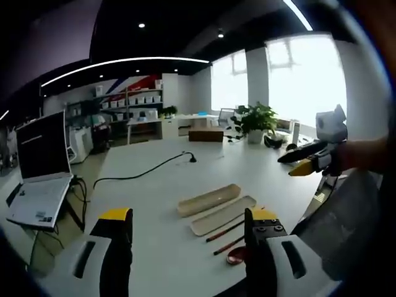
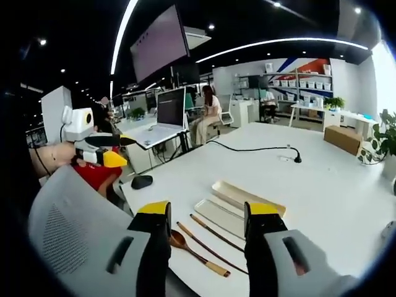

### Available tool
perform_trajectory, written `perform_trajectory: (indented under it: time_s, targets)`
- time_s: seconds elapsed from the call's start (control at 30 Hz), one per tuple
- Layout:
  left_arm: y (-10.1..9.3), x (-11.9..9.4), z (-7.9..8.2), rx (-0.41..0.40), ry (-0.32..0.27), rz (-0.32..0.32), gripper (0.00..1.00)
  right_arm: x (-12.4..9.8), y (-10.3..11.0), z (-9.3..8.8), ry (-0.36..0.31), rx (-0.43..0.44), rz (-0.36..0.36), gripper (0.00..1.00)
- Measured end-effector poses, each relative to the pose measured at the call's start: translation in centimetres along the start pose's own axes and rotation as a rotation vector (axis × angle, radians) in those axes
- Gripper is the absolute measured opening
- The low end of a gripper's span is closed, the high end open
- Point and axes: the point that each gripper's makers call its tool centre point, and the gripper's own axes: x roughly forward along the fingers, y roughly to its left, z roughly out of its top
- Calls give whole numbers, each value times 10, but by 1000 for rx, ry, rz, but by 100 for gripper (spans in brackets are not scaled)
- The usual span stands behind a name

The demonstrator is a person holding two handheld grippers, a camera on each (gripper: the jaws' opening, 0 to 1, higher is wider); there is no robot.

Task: Arrange the utensils inside the cutlery case until each visible utensil rests in its matching compartment.

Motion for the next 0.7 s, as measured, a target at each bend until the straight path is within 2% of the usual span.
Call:
perform_trajectory:
  time_s: [0.37,0.57,0.7]
  targets:
    - [2,-1,3,-13,-16,16,76,1,-1,3,28,-49,43,44]
    - [8,0,7,25,-17,37,75,3,1,8,40,-71,71,42]
    - [11,-1,9,14,-27,44,75,10,-4,6,72,-128,56,50]
